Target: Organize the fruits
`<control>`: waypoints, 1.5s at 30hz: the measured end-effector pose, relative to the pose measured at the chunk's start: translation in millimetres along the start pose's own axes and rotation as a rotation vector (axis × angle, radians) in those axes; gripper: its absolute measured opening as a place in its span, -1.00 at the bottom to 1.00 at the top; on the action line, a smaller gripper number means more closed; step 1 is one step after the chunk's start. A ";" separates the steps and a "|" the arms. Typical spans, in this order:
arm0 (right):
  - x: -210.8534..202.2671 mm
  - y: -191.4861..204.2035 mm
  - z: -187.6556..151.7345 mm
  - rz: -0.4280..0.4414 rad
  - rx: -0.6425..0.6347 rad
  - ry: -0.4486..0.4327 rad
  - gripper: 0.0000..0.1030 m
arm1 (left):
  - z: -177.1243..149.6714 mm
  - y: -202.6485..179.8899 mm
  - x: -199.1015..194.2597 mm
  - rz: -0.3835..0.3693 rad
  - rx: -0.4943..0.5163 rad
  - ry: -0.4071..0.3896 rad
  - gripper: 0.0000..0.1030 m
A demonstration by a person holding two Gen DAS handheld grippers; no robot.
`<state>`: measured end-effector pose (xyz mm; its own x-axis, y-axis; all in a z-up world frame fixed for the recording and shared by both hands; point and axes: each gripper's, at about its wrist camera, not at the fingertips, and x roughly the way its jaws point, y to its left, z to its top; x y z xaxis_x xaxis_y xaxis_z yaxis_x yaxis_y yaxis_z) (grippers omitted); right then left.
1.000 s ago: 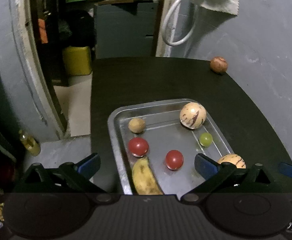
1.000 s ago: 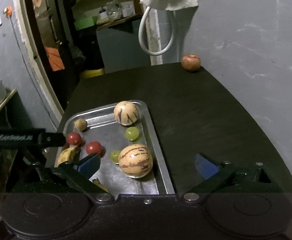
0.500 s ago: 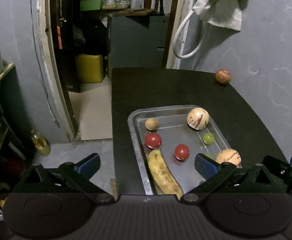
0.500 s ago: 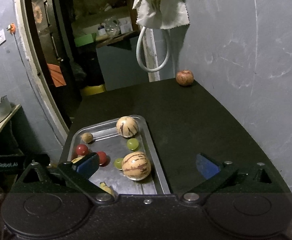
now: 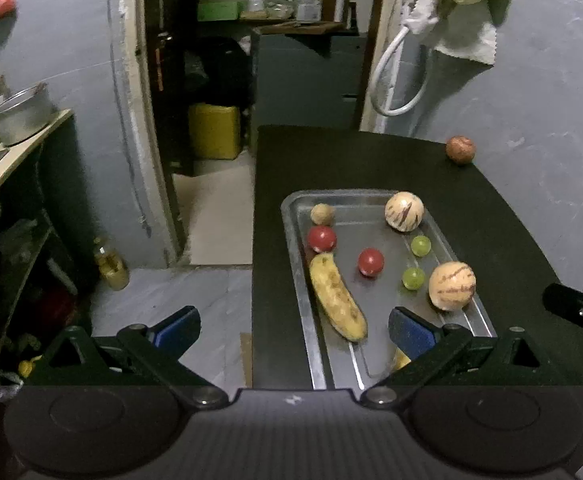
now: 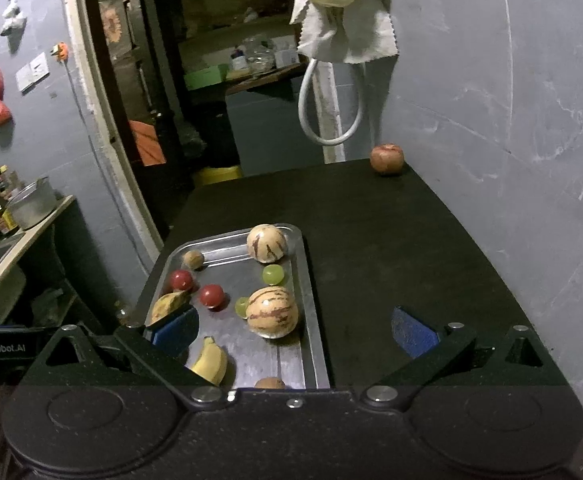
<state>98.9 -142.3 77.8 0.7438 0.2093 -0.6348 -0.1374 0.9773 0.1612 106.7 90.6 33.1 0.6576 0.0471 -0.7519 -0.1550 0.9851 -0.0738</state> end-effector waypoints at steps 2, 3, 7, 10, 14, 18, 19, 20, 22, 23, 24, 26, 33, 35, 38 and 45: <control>-4.3 -2.6 -1.3 0.011 -0.006 -0.002 0.99 | -4.6 -2.3 -5.9 0.009 -0.005 -0.003 0.99; -6.5 -4.0 -2.4 0.016 -0.008 -0.002 0.99 | -7.1 -3.7 -9.3 0.016 -0.007 -0.005 0.99; -13.0 -8.4 -6.9 0.038 -0.012 0.014 0.99 | -15.9 -10.5 -19.2 0.037 -0.005 -0.012 0.99; -18.4 -9.2 -10.0 0.053 -0.021 0.023 0.99 | -21.8 -14.4 -26.7 0.043 0.002 -0.011 0.99; -25.5 -11.5 -12.8 0.066 -0.024 0.018 0.99 | -30.8 -19.0 -35.4 0.050 0.006 -0.012 0.99; -30.9 -13.5 -15.7 0.071 -0.020 0.006 0.99 | -35.5 -22.0 -42.1 0.058 0.007 -0.015 0.99; -32.1 -13.9 -16.7 0.071 -0.021 0.001 0.99 | -36.4 -22.7 -43.7 0.060 0.008 -0.018 0.99; -33.4 -14.1 -17.1 0.071 -0.022 -0.004 0.99 | -37.2 -23.0 -44.9 0.062 0.010 -0.021 0.99; -35.9 -14.2 -18.1 0.070 -0.028 -0.014 0.99 | -39.3 -24.5 -47.5 0.067 0.013 -0.024 0.99; -37.0 -14.0 -18.6 0.070 -0.030 -0.016 0.99 | -40.1 -24.6 -48.3 0.068 0.015 -0.025 0.99; -38.0 -14.2 -19.3 0.071 -0.031 -0.017 0.99 | -40.5 -24.6 -49.3 0.071 0.017 -0.026 0.99; -39.9 -14.3 -20.8 0.071 -0.034 -0.021 0.99 | -41.9 -24.6 -51.0 0.074 0.022 -0.027 0.99; -46.1 -15.9 -27.2 0.068 -0.040 -0.041 0.99 | -50.5 -22.6 -56.1 0.095 0.040 -0.015 0.99; -50.7 -16.3 -29.9 0.070 -0.051 -0.058 0.99 | -53.9 -22.4 -58.2 0.100 0.046 -0.015 0.99; -58.3 -17.6 -33.4 0.078 -0.065 -0.073 0.99 | -59.4 -21.5 -62.2 0.103 0.058 -0.014 0.99; -69.9 -21.7 -39.6 0.078 -0.082 -0.073 0.99 | -69.9 -23.0 -71.2 0.090 0.053 -0.030 0.99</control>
<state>23.9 -176.8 88.8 0.7742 0.2846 -0.5653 -0.2471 0.9582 0.1439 11.9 53.0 42.6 0.6647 0.1405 -0.7338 -0.1764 0.9839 0.0285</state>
